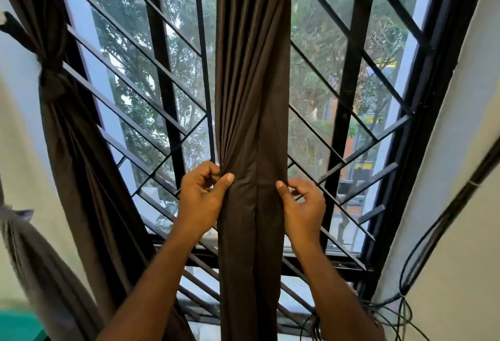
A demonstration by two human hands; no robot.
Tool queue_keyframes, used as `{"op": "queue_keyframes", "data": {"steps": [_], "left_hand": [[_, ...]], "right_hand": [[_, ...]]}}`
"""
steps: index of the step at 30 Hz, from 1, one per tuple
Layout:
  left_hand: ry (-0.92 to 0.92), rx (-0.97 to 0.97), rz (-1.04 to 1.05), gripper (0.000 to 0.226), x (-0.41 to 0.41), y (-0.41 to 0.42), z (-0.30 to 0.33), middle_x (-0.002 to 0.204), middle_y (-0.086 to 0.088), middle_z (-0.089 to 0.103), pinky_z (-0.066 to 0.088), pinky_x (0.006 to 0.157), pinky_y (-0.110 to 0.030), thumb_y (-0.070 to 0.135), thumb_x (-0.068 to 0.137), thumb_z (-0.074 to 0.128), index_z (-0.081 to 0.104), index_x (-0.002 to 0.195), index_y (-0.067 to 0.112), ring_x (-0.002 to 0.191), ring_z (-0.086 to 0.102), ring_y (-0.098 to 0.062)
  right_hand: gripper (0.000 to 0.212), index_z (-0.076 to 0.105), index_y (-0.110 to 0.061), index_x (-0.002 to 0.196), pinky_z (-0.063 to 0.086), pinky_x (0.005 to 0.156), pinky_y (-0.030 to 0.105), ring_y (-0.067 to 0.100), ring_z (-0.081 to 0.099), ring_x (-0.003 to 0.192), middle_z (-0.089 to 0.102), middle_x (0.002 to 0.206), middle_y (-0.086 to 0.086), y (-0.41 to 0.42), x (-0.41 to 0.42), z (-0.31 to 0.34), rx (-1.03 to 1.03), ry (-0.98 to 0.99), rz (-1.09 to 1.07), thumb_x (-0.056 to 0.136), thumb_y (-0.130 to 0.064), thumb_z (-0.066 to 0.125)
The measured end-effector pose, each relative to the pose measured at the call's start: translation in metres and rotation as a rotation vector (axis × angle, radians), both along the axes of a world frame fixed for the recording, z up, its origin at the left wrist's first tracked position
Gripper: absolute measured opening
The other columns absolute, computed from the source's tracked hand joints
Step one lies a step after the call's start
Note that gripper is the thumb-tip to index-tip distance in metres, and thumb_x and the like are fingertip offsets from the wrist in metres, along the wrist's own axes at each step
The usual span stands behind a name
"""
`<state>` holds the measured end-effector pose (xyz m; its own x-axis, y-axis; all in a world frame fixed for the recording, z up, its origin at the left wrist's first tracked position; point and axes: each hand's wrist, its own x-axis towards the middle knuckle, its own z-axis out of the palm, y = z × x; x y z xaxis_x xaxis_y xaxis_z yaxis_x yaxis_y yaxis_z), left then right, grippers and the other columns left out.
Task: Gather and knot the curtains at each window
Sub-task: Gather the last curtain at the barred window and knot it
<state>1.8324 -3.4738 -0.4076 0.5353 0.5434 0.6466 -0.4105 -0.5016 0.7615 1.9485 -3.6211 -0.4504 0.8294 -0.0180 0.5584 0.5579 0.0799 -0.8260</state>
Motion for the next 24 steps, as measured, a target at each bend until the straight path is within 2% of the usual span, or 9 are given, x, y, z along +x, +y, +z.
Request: {"op": "queue_keyframes", "data": {"steps": [2,4,7,10,14,18,20,22,24], "left_hand": [[-0.031,0.129,0.153,0.025,0.005,-0.005,0.000,0.061,0.008,0.048,0.040,0.057,-0.023,0.018,0.086,0.069,0.050,0.071,0.021,0.058,0.047,-0.007],[-0.063,0.250,0.311,0.027,0.009,-0.013,-0.003,0.064,0.011,0.049,0.041,0.060,-0.025,0.016,0.086,0.066,0.046,0.071,0.026,0.060,0.050,-0.008],[-0.066,0.301,0.364,0.024,0.013,-0.027,-0.006,0.064,0.015,0.051,0.038,0.058,-0.016,0.012,0.088,0.067,0.050,0.074,0.023,0.060,0.053,-0.001],[-0.047,0.168,0.201,0.026,0.016,-0.029,-0.011,0.063,0.008,0.053,0.039,0.056,-0.012,0.003,0.093,0.068,0.054,0.073,0.011,0.058,0.053,-0.001],[-0.026,0.065,0.021,0.019,0.007,-0.033,-0.013,0.068,0.007,0.059,0.044,0.058,-0.017,0.016,0.093,0.073,0.060,0.078,0.015,0.064,0.058,-0.004],[0.007,0.013,0.054,0.029,0.007,-0.036,-0.007,0.062,0.015,0.052,0.042,0.053,-0.018,0.010,0.085,0.080,0.057,0.077,0.025,0.057,0.050,-0.002],[0.015,0.050,0.090,0.035,0.007,-0.030,-0.006,0.061,0.011,0.047,0.041,0.054,-0.023,0.011,0.089,0.076,0.052,0.070,0.029,0.058,0.047,-0.005],[0.023,0.056,0.060,0.031,0.005,-0.023,-0.007,0.065,0.006,0.054,0.047,0.058,-0.028,0.009,0.091,0.073,0.058,0.070,0.028,0.063,0.055,-0.011],[0.028,0.009,0.008,0.015,0.003,-0.018,-0.008,0.075,-0.003,0.067,0.057,0.065,-0.037,0.009,0.092,0.072,0.069,0.080,0.019,0.073,0.067,-0.020]], "right_hand": [[0.012,0.078,-0.017,0.091,0.052,0.075,0.025,-0.001,0.063,0.077,0.070,0.082,-0.002,0.000,-0.012,0.001,0.021,-0.097,-0.123,0.084,-0.007,0.081],[0.012,0.078,-0.013,0.095,0.050,0.069,0.022,-0.001,0.060,0.073,0.068,0.079,-0.001,0.003,-0.034,-0.002,-0.027,-0.238,-0.149,0.086,-0.005,0.080],[0.017,0.076,-0.013,0.109,0.050,0.062,0.033,0.016,0.059,0.070,0.062,0.081,-0.001,0.016,-0.068,-0.012,-0.193,-0.460,-0.023,0.093,-0.010,0.069],[0.016,0.076,-0.017,0.109,0.050,0.059,0.045,0.019,0.059,0.069,0.058,0.082,-0.001,0.023,-0.064,-0.010,-0.185,-0.418,0.053,0.098,-0.013,0.064],[0.015,0.075,-0.013,0.099,0.049,0.060,0.045,0.016,0.057,0.072,0.056,0.080,0.001,0.021,-0.058,-0.012,-0.168,-0.396,0.101,0.098,-0.010,0.060],[0.017,0.071,-0.007,0.082,0.047,0.057,0.047,0.019,0.056,0.068,0.055,0.078,0.001,0.024,-0.057,-0.013,-0.192,-0.420,0.192,0.091,0.002,0.060],[0.017,0.075,-0.009,0.085,0.052,0.063,0.040,0.015,0.063,0.073,0.063,0.081,-0.001,0.020,-0.058,-0.012,-0.172,-0.441,0.283,0.087,0.004,0.064],[0.017,0.078,-0.011,0.093,0.056,0.072,0.034,0.010,0.067,0.084,0.070,0.088,-0.004,0.012,-0.053,-0.010,-0.104,-0.410,0.231,0.086,0.002,0.071],[0.018,0.075,-0.016,0.101,0.055,0.079,0.035,0.008,0.065,0.094,0.068,0.096,-0.006,0.006,-0.037,-0.010,-0.091,-0.301,0.053,0.086,-0.005,0.077]]}}
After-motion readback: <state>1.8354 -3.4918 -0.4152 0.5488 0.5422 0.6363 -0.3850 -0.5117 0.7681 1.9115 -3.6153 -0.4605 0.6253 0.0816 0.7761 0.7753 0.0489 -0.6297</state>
